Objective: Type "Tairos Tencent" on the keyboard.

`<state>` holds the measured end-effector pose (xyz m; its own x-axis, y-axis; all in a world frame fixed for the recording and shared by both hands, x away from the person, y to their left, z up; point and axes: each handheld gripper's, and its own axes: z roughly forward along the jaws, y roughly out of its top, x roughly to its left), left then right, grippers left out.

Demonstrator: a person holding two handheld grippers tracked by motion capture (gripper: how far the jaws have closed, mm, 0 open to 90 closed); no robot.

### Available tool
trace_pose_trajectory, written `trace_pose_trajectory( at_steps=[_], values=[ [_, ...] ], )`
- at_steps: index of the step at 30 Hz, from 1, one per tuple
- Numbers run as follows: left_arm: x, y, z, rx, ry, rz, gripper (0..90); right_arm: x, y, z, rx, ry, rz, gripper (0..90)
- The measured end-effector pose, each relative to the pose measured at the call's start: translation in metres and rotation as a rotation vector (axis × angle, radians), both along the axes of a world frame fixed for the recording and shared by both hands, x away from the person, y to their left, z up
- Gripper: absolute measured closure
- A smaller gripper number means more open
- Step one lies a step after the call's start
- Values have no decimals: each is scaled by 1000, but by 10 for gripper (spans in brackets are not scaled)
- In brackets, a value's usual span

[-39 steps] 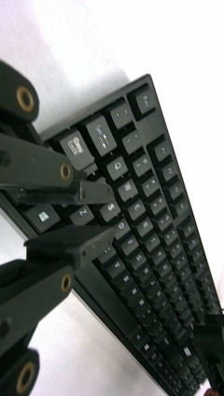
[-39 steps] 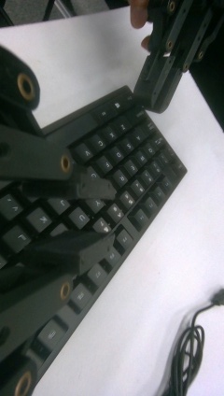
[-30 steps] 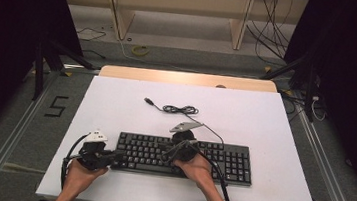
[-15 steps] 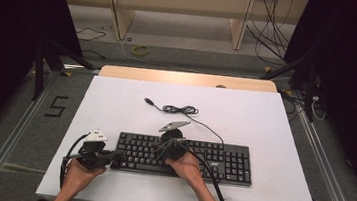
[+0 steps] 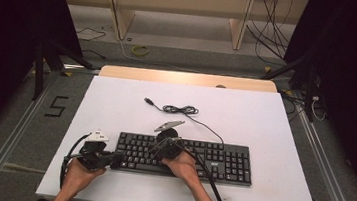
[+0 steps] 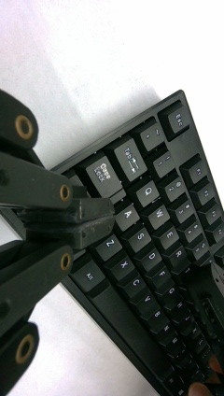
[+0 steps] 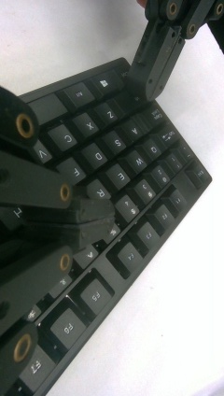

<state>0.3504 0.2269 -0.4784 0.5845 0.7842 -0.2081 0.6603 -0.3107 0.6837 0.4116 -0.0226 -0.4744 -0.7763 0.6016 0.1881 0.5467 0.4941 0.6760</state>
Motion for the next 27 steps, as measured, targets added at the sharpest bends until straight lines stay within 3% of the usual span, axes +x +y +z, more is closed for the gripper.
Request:
trace_pose_trajectory(
  at_steps=[19,23,27],
  values=[
    [1,-3,-2,22,12,-1,890,0,1,-3,-12,4,-6,900],
    [1,-3,-1,2,14,-9,888,0,1,-3,-1,12,-14,900],
    [0,-3,3,-23,-14,-11,842,-3,-5,3,36,10,-12,869]
  ],
)
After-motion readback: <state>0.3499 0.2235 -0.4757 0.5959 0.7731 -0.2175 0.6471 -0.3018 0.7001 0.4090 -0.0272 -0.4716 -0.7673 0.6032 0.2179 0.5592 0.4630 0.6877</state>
